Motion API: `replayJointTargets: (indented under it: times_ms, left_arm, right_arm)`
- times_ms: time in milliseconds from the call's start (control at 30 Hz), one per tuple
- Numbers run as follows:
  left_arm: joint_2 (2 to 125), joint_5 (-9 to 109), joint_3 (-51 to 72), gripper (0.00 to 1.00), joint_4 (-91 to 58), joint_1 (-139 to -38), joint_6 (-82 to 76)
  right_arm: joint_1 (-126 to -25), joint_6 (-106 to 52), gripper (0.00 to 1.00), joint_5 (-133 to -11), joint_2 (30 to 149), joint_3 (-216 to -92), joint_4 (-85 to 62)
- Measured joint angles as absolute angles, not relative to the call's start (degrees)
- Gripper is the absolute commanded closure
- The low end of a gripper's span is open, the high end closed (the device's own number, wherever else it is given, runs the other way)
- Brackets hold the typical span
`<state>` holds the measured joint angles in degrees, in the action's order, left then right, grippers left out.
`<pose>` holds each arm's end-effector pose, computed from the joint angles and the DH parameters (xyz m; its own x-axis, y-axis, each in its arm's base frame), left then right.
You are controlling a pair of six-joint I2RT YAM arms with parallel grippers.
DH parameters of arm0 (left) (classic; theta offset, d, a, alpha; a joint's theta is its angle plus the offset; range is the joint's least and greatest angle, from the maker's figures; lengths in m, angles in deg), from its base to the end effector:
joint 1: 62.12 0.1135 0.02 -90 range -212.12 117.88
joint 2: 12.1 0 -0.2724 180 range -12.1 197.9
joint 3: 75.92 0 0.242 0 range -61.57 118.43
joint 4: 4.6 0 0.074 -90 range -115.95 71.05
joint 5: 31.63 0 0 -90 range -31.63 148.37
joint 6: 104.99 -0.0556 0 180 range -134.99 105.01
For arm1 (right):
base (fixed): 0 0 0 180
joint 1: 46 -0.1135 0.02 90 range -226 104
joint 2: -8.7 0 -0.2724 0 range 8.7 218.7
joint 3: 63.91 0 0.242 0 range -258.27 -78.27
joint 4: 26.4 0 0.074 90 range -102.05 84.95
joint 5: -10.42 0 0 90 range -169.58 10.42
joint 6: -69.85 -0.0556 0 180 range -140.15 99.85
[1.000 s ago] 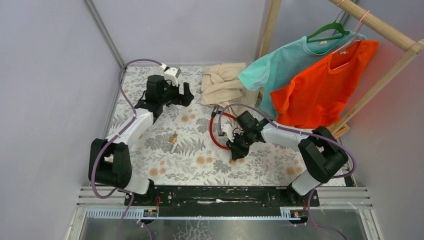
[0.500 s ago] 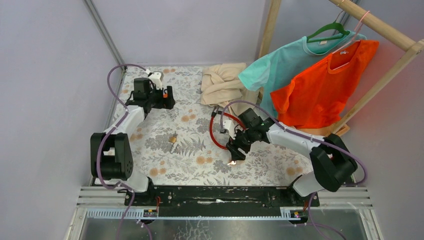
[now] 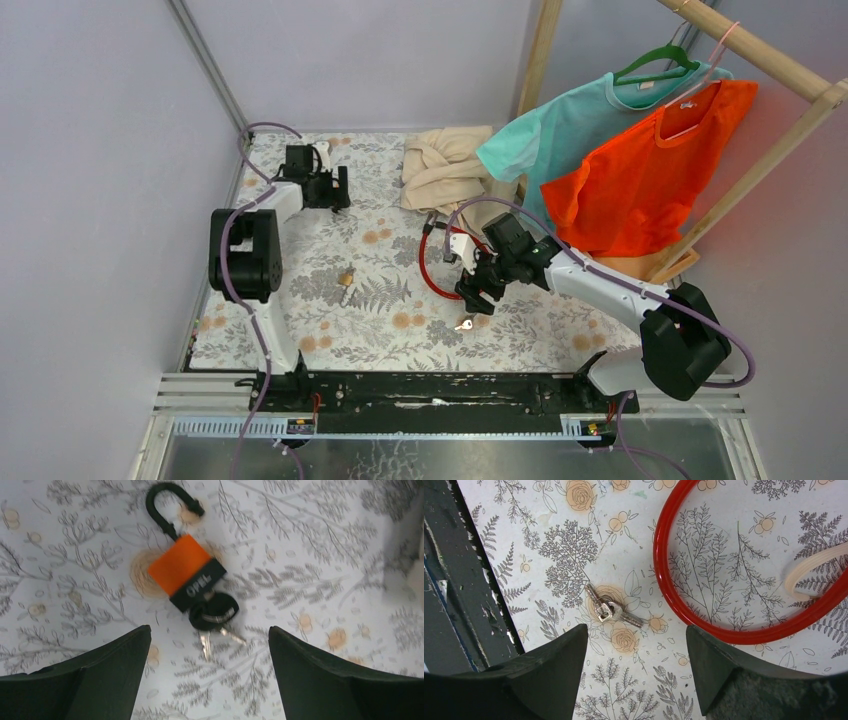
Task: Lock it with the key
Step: Place the key at the center of the board, then pick up the lock from the center of the board.
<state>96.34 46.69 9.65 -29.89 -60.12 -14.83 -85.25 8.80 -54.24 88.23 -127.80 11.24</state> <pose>0.4150 0.0032 0.1822 -0.7448 -0.0287 -0.6666 0.0987 0.9833 -0.1527 0.2001 0.1942 0.2165 -0.1705 -0.7042 -0.6892 -0.9742 0.2253 0.0108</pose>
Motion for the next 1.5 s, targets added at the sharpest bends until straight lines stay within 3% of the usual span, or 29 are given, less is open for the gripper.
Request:
replayJointTargets:
  times_ms: [167, 400, 633, 1033, 1333, 1500]
  left_arm:
    - [104.32, 49.70, 18.90, 0.07, -31.64, -60.12, -12.18]
    - [112.45, 53.51, 27.53, 0.16, -33.39, -60.19, -10.26]
    - [112.67, 55.41, 27.64, 0.32, -33.87, -60.16, -10.22]
    - [106.01, 57.35, 16.95, 0.30, -30.87, -60.16, -12.64]
    - [109.42, 57.11, 22.11, 0.25, -31.97, -60.19, -13.21]
    - [112.04, 56.83, 26.13, 0.33, -32.95, -60.25, -13.19]
  right_arm:
    - [-85.25, 9.17, 0.21, -54.67, 88.23, -127.78, 11.26]
    - [-85.25, 9.65, 0.21, -54.67, 88.12, -127.50, 11.28]
    - [-85.25, 10.31, 0.22, -54.96, 88.01, -127.15, 11.37]
    - [-85.25, 10.92, 0.22, -55.00, 88.01, -127.15, 11.39]
    - [-85.25, 11.05, 0.22, -55.00, 88.01, -127.15, 11.46]
    - [-85.25, 11.05, 0.22, -55.00, 88.01, -127.15, 11.46]
